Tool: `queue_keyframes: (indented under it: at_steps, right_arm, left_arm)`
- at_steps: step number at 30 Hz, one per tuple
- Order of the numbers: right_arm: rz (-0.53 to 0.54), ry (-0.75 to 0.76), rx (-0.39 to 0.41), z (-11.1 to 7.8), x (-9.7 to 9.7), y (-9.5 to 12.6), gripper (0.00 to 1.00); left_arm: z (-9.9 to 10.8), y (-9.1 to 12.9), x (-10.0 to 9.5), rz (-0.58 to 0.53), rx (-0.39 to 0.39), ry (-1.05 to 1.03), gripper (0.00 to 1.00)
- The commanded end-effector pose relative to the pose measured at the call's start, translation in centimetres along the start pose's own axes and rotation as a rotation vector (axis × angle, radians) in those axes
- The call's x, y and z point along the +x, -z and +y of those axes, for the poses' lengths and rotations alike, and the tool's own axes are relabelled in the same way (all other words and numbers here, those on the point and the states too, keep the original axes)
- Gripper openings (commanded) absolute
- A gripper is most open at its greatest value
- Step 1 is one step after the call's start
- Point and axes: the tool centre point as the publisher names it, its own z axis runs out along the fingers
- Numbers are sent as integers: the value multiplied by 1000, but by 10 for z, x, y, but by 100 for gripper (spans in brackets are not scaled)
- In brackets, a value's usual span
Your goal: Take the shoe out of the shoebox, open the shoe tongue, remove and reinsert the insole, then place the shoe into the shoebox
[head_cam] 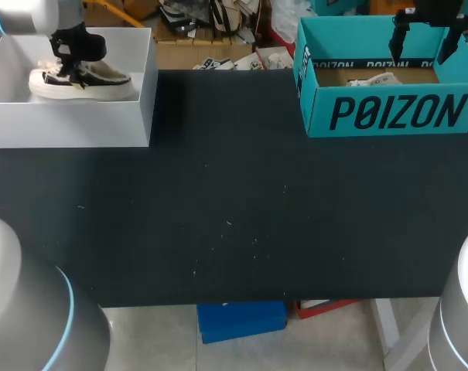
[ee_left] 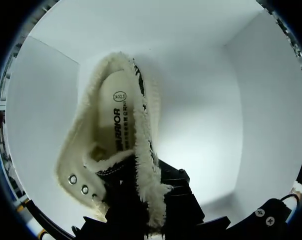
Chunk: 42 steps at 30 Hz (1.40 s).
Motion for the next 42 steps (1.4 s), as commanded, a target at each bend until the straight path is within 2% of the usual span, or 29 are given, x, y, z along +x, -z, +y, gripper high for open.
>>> queue_keyframes:
  at_steps: [1, 7, 15, 21, 25, 30, 34, 42]
  right_arm:
    - [0, -1, 0, 0, 0, 0, 100]
    - [0, -1, 0, 0, 0, 0, 100]
    - [0, -1, 0, 0, 0, 0, 100]
    - [0, -1, 0, 0, 0, 0, 100]
    - [0, -1, 0, 0, 0, 0, 100]
    - [0, -1, 0, 0, 0, 0, 100]
    - [0, -1, 0, 0, 0, 0, 100]
    - [0, -1, 0, 0, 0, 0, 100]
  left_arm:
    - [0, 18, 8, -9, -3, -6, 0]
    - [0, 40, 15, -28, -14, -10, 0]
    - [-5, 85, 22, -85, -39, 17, 0]
    - [-11, 136, 32, -133, -29, 68, 0]
    - [-23, 174, 42, -176, -36, 99, 0]
    - [-50, 217, 64, -216, -41, 129, 0]
    - [-78, 242, 87, -237, -47, 145, 0]
    - [-146, 265, 136, -243, -49, 178, 0]
